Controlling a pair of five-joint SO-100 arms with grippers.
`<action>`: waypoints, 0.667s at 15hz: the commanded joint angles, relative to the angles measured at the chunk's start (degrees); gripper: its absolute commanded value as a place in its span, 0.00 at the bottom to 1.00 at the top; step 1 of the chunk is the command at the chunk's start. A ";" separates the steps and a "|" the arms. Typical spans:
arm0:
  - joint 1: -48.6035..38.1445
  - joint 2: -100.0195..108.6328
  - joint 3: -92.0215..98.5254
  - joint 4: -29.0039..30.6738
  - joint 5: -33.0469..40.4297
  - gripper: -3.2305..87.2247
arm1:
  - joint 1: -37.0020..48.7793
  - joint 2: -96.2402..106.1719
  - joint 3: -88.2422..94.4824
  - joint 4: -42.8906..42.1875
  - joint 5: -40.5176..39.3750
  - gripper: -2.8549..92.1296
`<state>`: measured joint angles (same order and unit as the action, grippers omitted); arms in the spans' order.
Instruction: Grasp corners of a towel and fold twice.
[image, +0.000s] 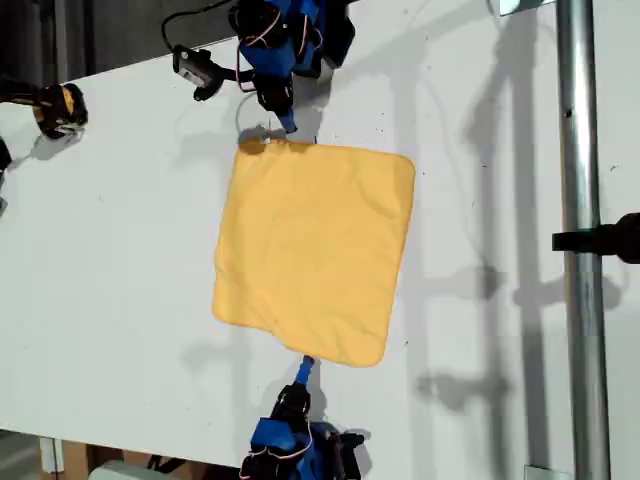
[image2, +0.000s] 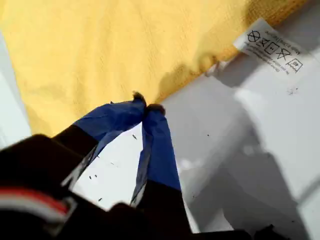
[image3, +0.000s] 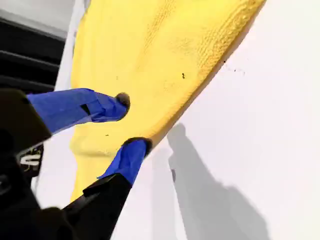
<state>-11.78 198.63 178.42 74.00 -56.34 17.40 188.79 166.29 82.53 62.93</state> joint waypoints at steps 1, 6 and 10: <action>-4.75 0.35 0.26 -0.18 -28.92 0.03 | -7.56 -0.09 -2.46 -5.45 13.71 0.03; -4.75 0.35 0.26 -0.18 -28.65 0.03 | -8.88 -0.53 -5.10 -5.98 13.36 0.03; -4.75 0.35 0.26 -0.18 -28.92 0.03 | -8.96 -16.52 -19.95 -4.66 6.06 0.03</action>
<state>-16.00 198.63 178.42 74.00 -84.55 8.70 179.30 154.78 77.96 72.25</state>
